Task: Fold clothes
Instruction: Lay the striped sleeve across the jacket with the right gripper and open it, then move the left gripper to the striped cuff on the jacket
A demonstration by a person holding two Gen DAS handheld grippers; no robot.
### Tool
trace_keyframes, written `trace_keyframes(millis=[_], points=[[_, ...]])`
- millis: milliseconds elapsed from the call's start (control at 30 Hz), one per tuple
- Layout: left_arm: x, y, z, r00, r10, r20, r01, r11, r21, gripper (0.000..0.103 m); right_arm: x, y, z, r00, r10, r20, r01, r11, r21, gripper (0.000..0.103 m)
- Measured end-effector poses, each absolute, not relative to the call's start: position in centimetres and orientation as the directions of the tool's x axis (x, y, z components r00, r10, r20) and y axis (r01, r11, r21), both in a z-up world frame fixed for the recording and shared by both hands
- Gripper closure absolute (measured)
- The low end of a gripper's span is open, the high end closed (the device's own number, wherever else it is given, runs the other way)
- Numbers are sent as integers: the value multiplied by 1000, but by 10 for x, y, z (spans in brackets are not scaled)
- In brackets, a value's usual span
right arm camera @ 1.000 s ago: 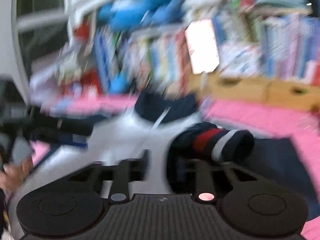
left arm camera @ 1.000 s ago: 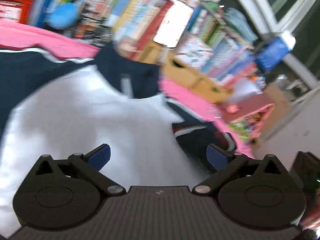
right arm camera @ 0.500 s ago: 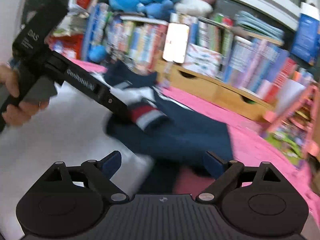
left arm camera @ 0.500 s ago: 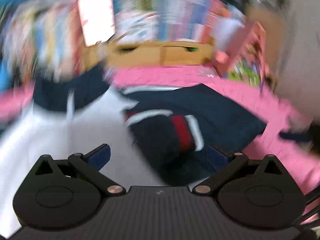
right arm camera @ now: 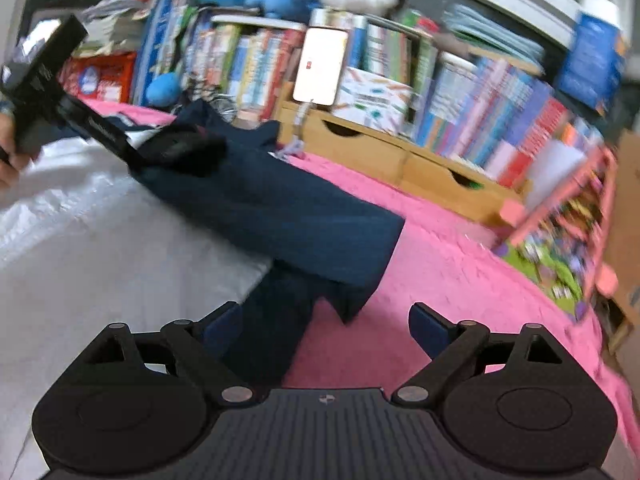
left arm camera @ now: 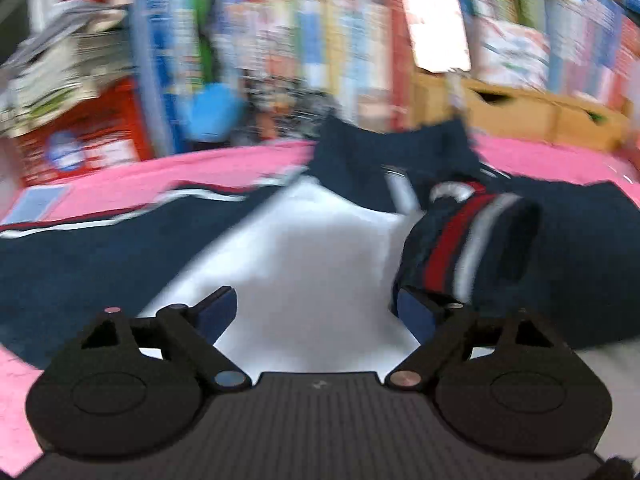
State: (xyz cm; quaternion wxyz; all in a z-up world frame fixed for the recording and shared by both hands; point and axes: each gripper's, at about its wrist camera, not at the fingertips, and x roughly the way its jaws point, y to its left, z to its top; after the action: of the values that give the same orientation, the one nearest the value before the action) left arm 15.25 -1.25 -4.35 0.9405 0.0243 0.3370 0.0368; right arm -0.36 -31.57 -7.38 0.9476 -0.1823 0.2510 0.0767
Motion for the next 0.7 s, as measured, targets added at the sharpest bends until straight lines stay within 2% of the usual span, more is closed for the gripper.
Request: trace_keyframes(millis=[133,167,233,333,467,533,700], points=[[134,9,-26,803,-49,-594,16,998,-61,10,26,-293,-75,846,92,-525,-290,906,-308,12],[133,8,-25,803,-81,-590,41,996,-81,5,32,-288,-77,840,98,-533,-300,904,-306,12],[139,-1,-27,798,-107,-593,71,994,-84,4,41,-281,-82,834,79,-546,-293,902,-316,12],[159,-8,-37,791,-43,-611,31,999,-30,3,45,-283,-87,826,65,-560,-276,913,-300,12],[186,10,-58,750,91,-655,-160,986,-46,1,43,-293,-88,819,42,-572,-253,921,-295,11],[191,23,-64,744,125,-657,-232,970,-77,1,39,-303,-86,822,17,-570,-234,921,-310,10],[198,30,-68,729,212,-651,-313,949,-42,0,47,-323,-84,812,-23,-584,-181,940,-288,10]])
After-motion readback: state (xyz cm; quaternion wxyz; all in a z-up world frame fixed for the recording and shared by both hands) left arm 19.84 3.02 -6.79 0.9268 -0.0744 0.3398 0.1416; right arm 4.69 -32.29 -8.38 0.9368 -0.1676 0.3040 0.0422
